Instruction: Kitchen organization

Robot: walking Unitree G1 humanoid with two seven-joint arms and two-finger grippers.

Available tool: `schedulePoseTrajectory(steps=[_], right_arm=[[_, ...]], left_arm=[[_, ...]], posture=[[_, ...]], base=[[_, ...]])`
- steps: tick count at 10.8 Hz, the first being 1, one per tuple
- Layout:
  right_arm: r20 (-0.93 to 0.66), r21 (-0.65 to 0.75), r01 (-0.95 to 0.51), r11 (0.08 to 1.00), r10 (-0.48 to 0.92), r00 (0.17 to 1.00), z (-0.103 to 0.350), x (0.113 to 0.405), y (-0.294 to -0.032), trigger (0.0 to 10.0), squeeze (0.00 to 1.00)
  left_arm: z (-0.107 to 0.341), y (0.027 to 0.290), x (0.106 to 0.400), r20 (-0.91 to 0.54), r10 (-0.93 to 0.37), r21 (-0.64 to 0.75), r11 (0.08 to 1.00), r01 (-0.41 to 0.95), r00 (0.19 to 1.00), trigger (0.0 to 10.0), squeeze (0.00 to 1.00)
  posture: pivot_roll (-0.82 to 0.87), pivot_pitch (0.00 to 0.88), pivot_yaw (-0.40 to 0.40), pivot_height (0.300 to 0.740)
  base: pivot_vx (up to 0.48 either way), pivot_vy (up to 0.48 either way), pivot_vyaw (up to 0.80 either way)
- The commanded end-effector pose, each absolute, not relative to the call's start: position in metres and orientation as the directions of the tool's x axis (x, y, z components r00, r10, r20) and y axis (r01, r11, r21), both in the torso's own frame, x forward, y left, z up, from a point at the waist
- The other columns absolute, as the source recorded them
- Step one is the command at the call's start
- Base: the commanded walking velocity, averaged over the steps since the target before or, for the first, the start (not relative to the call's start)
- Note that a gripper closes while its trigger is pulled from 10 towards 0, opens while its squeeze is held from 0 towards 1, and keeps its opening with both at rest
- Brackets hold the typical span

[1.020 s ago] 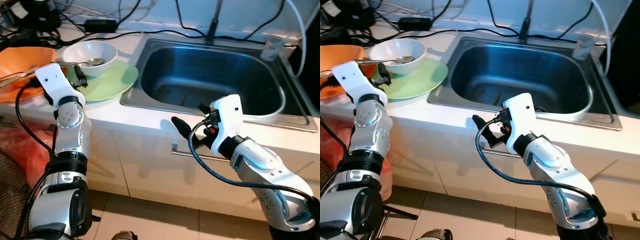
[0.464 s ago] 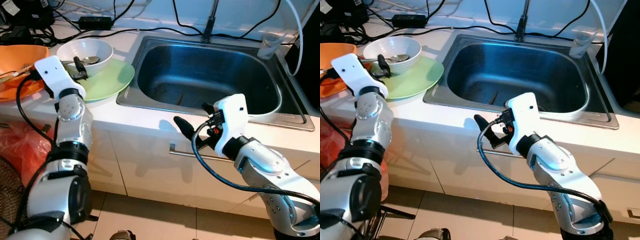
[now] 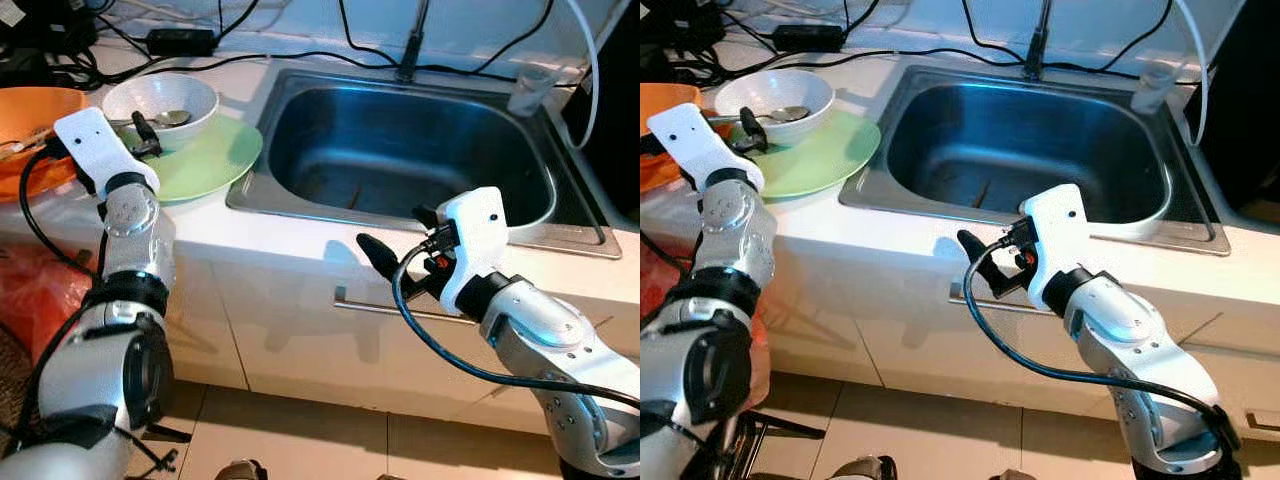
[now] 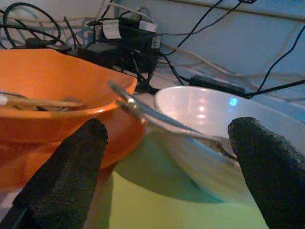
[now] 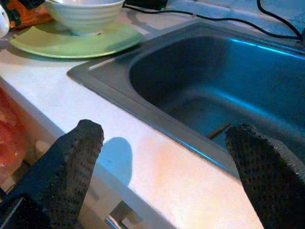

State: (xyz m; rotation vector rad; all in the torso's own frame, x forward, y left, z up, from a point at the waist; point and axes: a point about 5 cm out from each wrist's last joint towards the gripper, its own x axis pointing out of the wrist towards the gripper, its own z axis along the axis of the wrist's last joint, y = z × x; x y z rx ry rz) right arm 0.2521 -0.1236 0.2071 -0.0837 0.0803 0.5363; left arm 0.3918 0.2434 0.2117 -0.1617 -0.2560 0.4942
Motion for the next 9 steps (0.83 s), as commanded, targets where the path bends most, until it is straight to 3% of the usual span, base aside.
schedulePoseTrajectory(steps=[1,3,4,5,9], right_arm=[[-0.09,-0.064,-0.503,0.862,0.497,0.863,0.2107,0.249,-0.1278,10.0,0.0],[-0.091,-0.066,-0.496,0.866,0.49,0.867,0.2112,0.2473,-0.1297,10.0,0.0],[-0.094,-0.067,-0.494,0.867,0.487,0.868,0.2108,0.2465,-0.1301,10.0,0.0],[-0.096,-0.066,-0.492,0.868,0.485,0.869,0.2107,0.2464,-0.1302,10.0,0.0],[-0.095,-0.067,-0.488,0.87,0.481,0.872,0.2115,0.2456,-0.1303,10.0,0.0]], left_arm=[[0.2182,0.2447,0.3939,0.211,0.489,-0.235,0.866,-0.441,0.847,10.0,0.0],[0.2207,0.2435,0.3957,0.212,0.483,-0.252,0.867,-0.43,0.85,9.8,0.0],[0.2227,0.2436,0.3966,0.212,0.481,-0.264,0.867,-0.424,0.851,2.1,0.0],[0.2248,0.2436,0.3973,0.217,0.478,-0.265,0.868,-0.42,0.851,0.0,0.0],[0.2273,0.2435,0.398,0.226,0.472,-0.269,0.871,-0.411,0.852,0.0,0.0]], posture=[[-0.2,0.088,-0.04,0.74],[-0.22,0.087,-0.039,0.74],[-0.22,0.087,-0.037,0.74],[-0.22,0.086,-0.036,0.74],[-0.23,0.091,-0.037,0.74]], base=[[0.0,0.0,0.0],[0.0,0.0,0.0],[0.0,0.0,0.0],[0.0,0.0,0.0],[0.0,0.0,0.0]])
